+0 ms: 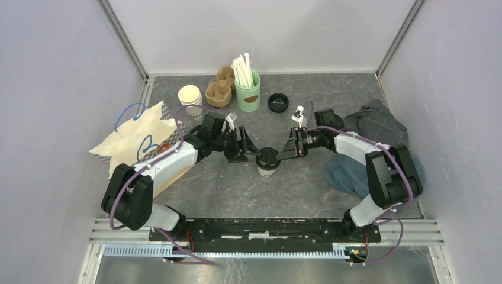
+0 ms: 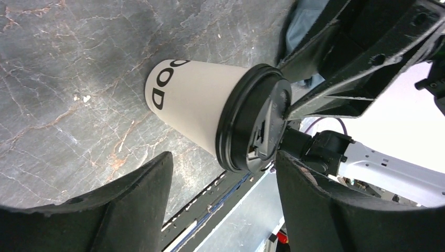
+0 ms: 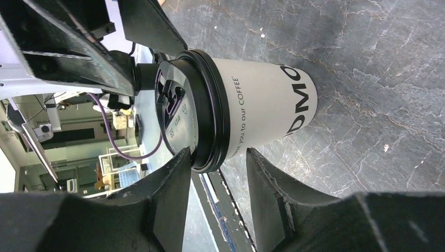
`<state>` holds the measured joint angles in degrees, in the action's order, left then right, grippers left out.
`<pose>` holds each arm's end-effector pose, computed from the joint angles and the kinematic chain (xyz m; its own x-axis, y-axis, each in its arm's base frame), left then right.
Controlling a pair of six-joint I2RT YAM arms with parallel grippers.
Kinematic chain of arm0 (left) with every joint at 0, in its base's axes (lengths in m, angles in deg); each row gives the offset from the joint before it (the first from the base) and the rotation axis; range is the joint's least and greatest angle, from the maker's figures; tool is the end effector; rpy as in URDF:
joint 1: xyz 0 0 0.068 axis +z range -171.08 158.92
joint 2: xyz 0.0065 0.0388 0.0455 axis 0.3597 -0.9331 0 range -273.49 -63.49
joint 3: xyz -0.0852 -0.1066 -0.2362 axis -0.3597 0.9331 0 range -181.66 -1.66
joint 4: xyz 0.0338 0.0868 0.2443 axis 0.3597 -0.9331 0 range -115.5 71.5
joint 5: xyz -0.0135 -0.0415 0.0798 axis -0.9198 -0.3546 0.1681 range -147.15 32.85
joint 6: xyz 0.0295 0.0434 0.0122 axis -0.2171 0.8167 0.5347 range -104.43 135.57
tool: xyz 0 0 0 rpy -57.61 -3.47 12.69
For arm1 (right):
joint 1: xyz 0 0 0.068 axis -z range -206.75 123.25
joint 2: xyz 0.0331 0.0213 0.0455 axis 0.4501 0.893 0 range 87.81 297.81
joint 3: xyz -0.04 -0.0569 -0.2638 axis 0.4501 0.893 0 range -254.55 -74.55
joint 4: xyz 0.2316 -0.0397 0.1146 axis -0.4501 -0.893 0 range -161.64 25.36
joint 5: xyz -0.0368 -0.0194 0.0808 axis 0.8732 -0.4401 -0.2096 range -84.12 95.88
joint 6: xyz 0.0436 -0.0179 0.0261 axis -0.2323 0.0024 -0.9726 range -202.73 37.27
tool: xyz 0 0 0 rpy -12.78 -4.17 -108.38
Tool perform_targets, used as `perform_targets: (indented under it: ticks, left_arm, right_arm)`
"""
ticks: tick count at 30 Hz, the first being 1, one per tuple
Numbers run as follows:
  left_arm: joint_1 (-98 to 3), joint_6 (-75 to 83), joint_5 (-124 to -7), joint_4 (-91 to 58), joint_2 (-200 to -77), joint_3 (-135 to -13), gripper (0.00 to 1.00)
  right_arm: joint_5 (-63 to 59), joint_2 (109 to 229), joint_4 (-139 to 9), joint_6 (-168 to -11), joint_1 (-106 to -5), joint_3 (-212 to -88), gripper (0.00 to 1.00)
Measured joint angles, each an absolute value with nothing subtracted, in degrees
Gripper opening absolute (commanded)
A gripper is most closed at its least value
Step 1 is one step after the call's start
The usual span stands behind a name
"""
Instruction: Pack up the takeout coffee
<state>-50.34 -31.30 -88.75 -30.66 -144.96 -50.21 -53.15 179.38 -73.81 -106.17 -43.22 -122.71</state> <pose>0.2464 -0.1594 0.2179 -0.9617 -0.1738 -0.2118 0.0542 0.6370 -0.7690 0.2815 0.1150 0.1794 -0.9556 -0.0691 -0.2865 -0.2892 0.4068 0.8665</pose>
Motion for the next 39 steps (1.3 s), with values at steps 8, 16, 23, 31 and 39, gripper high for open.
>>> perform_targets:
  ticks: [8, 16, 23, 31, 39]
  left_arm:
    - [-50.01, -32.81, -87.37, -31.78, -141.96, -50.19, 0.44]
    - [-49.97, -34.07, -87.26, -32.37, -143.71, -49.95, 0.38]
    - [-50.1, -34.07, -87.28, -32.72, -145.48, -49.95, 0.38]
    - [-50.69, -34.1, -87.39, -31.82, -146.64, -49.97, 0.45]
    - [-51.74, -33.44, -84.55, -34.88, -147.6, -52.22, 0.45]
  right_arm:
    - [-53.1, 179.38, -74.2, -105.82, -44.24, -123.13, 0.48]
    - [-53.02, 179.38, -74.2, -105.82, -44.27, -123.13, 0.48]
    - [-53.02, 179.51, -74.18, -105.82, -44.27, -123.15, 0.47]
    - [-53.08, 179.75, -74.2, -105.84, -44.27, -123.19, 0.47]
    - [-53.39, 180.25, -74.2, -105.93, -44.27, -123.19, 0.44]
